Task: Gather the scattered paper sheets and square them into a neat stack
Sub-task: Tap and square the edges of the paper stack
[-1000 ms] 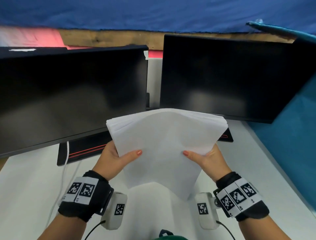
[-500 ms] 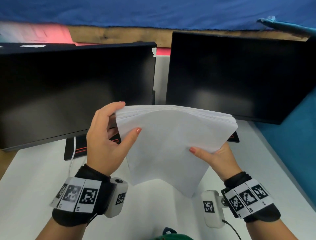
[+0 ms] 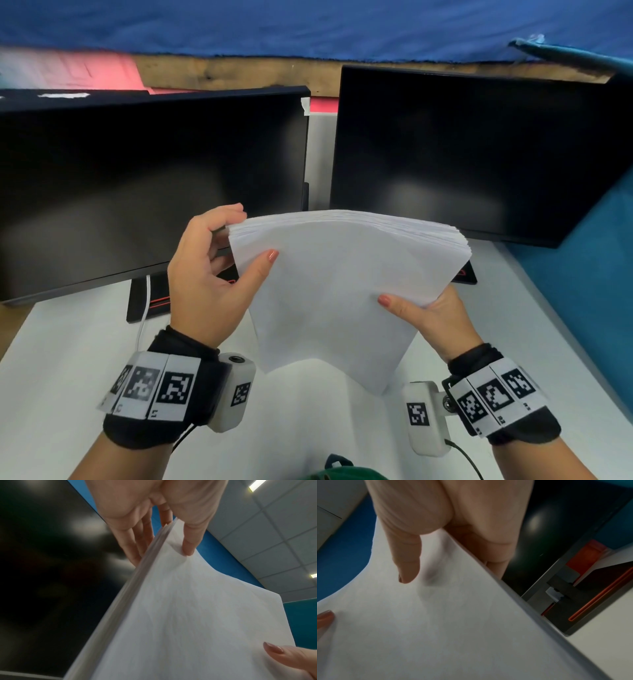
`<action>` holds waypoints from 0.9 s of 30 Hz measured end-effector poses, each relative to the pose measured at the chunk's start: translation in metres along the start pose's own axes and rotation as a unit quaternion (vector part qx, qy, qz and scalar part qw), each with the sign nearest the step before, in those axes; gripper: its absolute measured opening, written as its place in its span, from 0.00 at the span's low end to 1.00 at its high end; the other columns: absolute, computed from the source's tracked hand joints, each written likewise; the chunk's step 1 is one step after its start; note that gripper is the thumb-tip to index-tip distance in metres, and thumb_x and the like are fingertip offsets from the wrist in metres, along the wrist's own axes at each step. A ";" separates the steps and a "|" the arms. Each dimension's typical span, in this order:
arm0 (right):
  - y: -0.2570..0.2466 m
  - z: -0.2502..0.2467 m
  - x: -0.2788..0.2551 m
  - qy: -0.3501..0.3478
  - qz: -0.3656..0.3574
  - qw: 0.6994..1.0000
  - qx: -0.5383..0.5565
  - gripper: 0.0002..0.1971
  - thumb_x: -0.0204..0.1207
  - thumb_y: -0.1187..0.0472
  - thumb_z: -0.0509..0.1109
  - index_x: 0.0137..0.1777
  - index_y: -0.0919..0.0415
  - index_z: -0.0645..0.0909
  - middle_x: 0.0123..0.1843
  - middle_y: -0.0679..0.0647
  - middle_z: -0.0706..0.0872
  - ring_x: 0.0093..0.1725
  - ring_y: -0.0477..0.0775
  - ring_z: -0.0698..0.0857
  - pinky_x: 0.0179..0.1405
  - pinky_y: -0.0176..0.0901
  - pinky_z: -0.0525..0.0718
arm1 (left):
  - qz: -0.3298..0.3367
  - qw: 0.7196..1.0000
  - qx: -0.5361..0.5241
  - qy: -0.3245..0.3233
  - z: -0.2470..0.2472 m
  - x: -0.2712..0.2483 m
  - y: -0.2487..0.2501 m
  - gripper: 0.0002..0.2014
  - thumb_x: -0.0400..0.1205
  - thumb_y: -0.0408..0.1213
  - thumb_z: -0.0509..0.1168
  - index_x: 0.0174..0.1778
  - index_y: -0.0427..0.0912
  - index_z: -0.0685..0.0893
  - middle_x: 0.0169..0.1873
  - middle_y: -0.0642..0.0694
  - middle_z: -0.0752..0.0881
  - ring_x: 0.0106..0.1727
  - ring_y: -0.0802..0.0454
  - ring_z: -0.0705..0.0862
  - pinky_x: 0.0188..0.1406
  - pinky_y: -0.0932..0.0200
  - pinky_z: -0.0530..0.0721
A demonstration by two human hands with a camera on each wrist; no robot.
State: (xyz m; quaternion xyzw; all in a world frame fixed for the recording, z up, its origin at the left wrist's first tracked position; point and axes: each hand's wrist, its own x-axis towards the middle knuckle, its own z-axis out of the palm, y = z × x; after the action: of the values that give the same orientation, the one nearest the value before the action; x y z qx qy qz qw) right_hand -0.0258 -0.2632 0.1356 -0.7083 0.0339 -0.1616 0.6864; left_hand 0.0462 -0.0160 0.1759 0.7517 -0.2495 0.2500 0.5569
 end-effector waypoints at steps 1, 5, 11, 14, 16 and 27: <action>0.000 0.000 0.000 0.000 0.000 1.000 -0.001 0.19 0.64 0.78 0.74 0.42 0.51 0.84 0.37 0.37 0.92 0.40 0.36 0.89 0.40 0.28 0.85 | -0.002 1.000 -0.003 -0.002 0.000 0.001 0.001 0.23 0.69 0.48 0.70 0.58 0.62 0.70 0.59 0.62 0.77 0.60 0.57 0.83 0.51 0.63 0.87; 0.000 0.000 0.000 -0.002 -0.001 1.000 0.003 0.19 0.65 0.78 0.74 0.43 0.51 0.83 0.38 0.37 0.92 0.40 0.36 0.89 0.39 0.28 0.85 | -0.003 0.999 -0.014 -0.050 0.003 0.001 0.005 0.35 0.67 0.48 0.71 0.69 0.60 0.62 0.65 0.50 0.76 0.64 0.59 0.79 0.57 0.69 0.82; 0.000 0.000 0.001 0.003 0.001 1.000 0.001 0.18 0.63 0.77 0.76 0.43 0.52 0.84 0.37 0.38 0.92 0.40 0.37 0.89 0.40 0.29 0.85 | -0.033 0.995 -0.057 -0.080 0.006 0.004 0.007 0.51 0.65 0.47 0.74 0.79 0.49 0.50 0.65 0.49 0.78 0.68 0.60 0.77 0.64 0.70 0.76; -0.001 -0.002 0.001 0.018 -0.006 1.000 0.020 0.17 0.57 0.69 0.79 0.45 0.52 0.84 0.41 0.41 0.92 0.44 0.41 0.90 0.42 0.33 0.87 | -0.094 0.985 -0.116 -0.088 0.006 -0.001 -0.004 0.56 0.62 0.39 0.78 0.80 0.49 0.49 0.59 0.65 0.80 0.63 0.68 0.79 0.55 0.74 0.79; 0.000 -0.002 0.003 0.022 -0.002 0.999 0.030 0.18 0.57 0.68 0.78 0.46 0.52 0.84 0.41 0.42 0.92 0.45 0.42 0.90 0.43 0.34 0.87 | -0.168 0.965 -0.165 -0.116 0.007 -0.010 -0.017 0.54 0.57 0.40 0.81 0.77 0.55 0.59 0.58 0.65 0.82 0.60 0.68 0.82 0.50 0.74 0.81; 0.015 -0.006 0.013 -0.006 0.052 0.998 -0.041 0.16 0.66 0.74 0.76 0.43 0.51 0.83 0.42 0.44 0.89 0.39 0.35 0.89 0.44 0.29 0.84 | -0.257 0.938 -0.157 -0.173 0.022 -0.014 -0.055 0.19 0.69 0.26 0.75 0.42 0.59 0.86 0.39 0.65 0.91 0.45 0.66 0.88 0.40 0.71 0.84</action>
State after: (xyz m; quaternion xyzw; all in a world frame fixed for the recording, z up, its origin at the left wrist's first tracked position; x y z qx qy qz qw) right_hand -0.0126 -0.2731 0.1227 -0.7340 0.0726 -0.1199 0.6645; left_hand 0.0735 -0.0213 0.1223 0.7251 -0.1765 -0.0778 0.6610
